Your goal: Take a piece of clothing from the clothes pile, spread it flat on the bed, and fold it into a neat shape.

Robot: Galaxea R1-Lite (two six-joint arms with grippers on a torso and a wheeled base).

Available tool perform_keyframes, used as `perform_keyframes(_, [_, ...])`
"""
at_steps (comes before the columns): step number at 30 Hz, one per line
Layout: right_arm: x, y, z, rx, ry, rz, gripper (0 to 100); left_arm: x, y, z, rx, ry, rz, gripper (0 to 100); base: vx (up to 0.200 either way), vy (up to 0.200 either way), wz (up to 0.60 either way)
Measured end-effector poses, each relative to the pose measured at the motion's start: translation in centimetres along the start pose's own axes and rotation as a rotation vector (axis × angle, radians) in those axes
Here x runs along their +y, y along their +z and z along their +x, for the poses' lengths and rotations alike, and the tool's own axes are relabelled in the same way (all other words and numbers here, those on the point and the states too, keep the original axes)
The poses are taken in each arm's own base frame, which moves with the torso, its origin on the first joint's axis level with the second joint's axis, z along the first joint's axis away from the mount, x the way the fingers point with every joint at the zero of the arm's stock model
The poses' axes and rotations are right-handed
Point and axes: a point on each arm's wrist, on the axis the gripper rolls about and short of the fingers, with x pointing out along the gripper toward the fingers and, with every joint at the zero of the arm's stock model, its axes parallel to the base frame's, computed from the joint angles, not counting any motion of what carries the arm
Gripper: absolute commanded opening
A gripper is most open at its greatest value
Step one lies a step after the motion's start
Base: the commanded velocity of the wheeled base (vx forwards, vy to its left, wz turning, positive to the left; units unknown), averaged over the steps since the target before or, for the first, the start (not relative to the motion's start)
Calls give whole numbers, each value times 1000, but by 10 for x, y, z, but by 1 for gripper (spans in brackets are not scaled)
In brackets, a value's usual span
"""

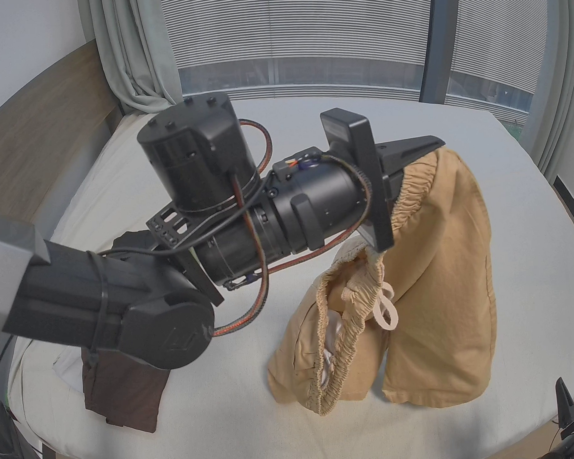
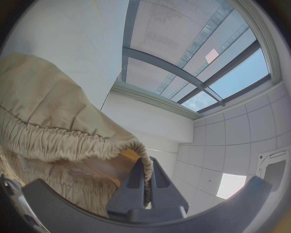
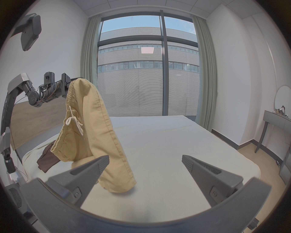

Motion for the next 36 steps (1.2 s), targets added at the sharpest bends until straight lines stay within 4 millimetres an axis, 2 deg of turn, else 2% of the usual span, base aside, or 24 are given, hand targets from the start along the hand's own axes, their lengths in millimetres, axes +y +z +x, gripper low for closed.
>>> perform_keyframes(5, [0, 0, 0, 0, 0, 0, 100, -6, -5, 5, 14, -26, -29, 0, 0, 0, 0])
perform_keyframes(9, [0, 0, 0, 0, 1, 0, 100, -5, 7, -1, -33, -23, -24, 0, 0, 0, 0])
perform_keyframes(13, [0, 0, 0, 0, 1, 0, 100, 4, 33, -23, -124, 5, -5, 0, 0, 0, 0])
perform_keyframes(18, [0, 0, 0, 0, 0, 1, 100, 22, 52, -51, -202, 52, 78, 0, 0, 0, 0])
perform_keyframes(28, [0, 0, 0, 0, 0, 2, 100, 47, 65, -95, -287, 112, 242, 0, 0, 0, 0])
perform_keyframes(36, [0, 0, 0, 0, 1, 1, 100, 51, 71, -124, -344, 91, 339, 0, 0, 0, 0])
